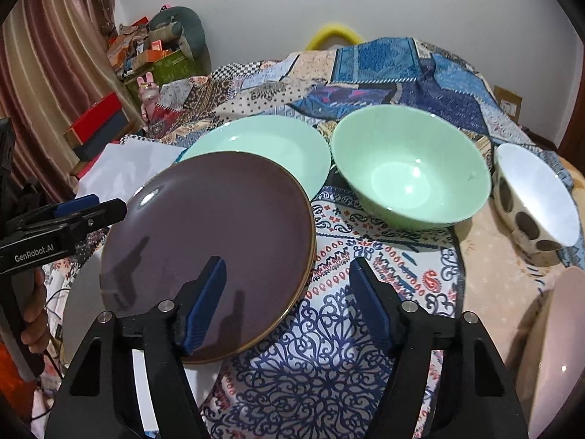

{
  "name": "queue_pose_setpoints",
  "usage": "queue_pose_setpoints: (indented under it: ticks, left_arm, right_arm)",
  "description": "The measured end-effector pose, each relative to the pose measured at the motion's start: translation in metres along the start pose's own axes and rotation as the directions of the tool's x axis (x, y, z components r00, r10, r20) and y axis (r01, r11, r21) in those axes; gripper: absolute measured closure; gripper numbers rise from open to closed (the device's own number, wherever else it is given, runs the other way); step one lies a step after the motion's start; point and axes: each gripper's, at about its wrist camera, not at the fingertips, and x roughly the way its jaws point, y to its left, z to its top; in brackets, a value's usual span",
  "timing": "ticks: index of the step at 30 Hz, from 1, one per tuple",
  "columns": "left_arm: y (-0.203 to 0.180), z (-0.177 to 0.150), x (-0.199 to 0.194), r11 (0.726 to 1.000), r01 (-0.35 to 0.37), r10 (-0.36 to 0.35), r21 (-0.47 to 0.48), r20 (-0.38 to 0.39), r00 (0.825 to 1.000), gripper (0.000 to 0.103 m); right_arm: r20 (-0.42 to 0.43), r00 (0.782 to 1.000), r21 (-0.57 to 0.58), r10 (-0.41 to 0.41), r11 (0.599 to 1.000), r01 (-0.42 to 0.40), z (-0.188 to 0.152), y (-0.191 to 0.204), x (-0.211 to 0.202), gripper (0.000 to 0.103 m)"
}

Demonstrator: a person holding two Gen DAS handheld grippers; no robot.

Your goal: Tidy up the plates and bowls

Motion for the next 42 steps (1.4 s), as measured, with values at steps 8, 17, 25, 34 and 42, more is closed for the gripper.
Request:
queue_pose_setpoints:
  ticks: [8, 17, 25, 34, 42]
  left_arm:
    - [0.0, 0.002, 0.017, 0.999, 0.042, -0.041, 0.016, -0.039, 0.998, 0.053]
    - [0.002, 0.001, 0.035, 0.996, 0.083, -0.084, -0.023, -0.099, 0.991, 0.072]
    - [0.005, -0.001, 0.035, 0.994, 0.102, -0.106, -0.037, -0.111, 0.988, 0.072]
    - [-0.001, -0.004, 0.025, 0.992, 0.11, -0.116, -0.063, -0.107, 0.987, 0.072]
    - [-0.014, -0.006, 0.008, 0.993, 0.112, -0.115, -0.042, -0.083, 0.99, 0.072]
  right_arm:
    - [-0.039, 0.999, 0.023, 0.031, 0.999, -0.031, 0.001, -0.004, 0.016, 0.051]
    - [-0.054, 0.997, 0.04, 0.059, 0.998, -0.057, 0.002, -0.006, 0.022, 0.067]
    - [-0.058, 0.997, 0.031, 0.059, 0.998, -0.057, 0.001, -0.005, 0.026, 0.072]
    - [-0.053, 0.996, 0.058, 0.071, 0.996, -0.068, -0.002, -0.011, 0.02, 0.074]
    - [-0.031, 0.997, 0.07, 0.071, 0.995, -0.068, -0.005, -0.017, 0.005, 0.075]
